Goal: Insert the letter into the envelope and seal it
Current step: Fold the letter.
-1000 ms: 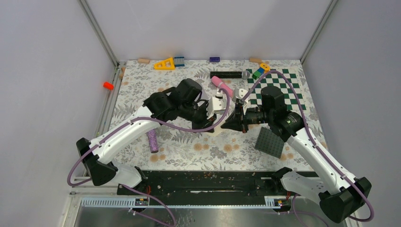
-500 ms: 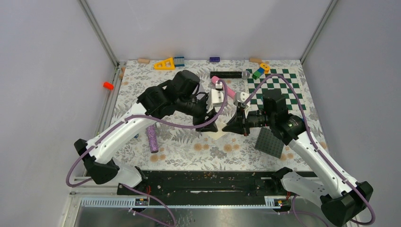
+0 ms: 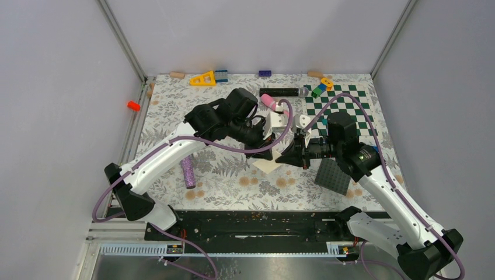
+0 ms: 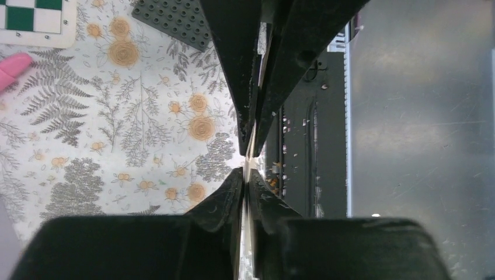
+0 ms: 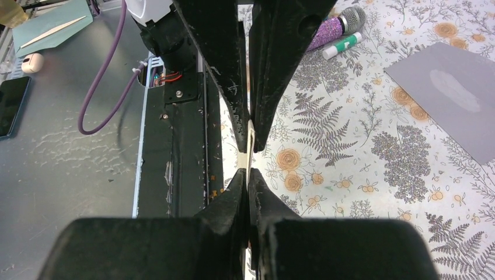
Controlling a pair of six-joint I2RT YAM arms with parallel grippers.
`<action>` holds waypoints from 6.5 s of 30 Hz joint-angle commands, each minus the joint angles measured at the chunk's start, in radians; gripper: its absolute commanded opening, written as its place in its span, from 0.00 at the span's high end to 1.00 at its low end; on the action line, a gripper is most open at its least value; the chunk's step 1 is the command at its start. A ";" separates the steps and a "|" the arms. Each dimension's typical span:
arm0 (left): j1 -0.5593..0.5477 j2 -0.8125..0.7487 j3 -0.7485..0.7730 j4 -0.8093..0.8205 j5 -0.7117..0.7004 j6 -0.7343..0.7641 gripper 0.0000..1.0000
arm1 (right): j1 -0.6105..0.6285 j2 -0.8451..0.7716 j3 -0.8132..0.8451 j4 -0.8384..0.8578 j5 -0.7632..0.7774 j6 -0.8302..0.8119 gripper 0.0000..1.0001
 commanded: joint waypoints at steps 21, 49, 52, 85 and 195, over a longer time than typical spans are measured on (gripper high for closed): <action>0.020 -0.077 -0.063 -0.009 -0.026 0.078 0.59 | -0.005 -0.045 0.047 0.013 0.043 -0.002 1.00; 0.074 -0.135 -0.114 -0.026 -0.017 0.121 0.69 | -0.019 -0.023 0.087 0.013 0.012 0.017 1.00; 0.081 -0.144 -0.105 -0.025 -0.007 0.125 0.58 | -0.019 -0.022 0.085 0.014 0.012 0.014 1.00; 0.034 -0.054 -0.072 -0.006 0.002 0.070 1.00 | -0.019 0.110 0.165 0.108 -0.044 0.159 0.25; 0.274 -0.151 -0.297 0.839 0.279 -0.840 1.00 | -0.262 0.117 -0.159 1.180 -0.087 1.150 0.02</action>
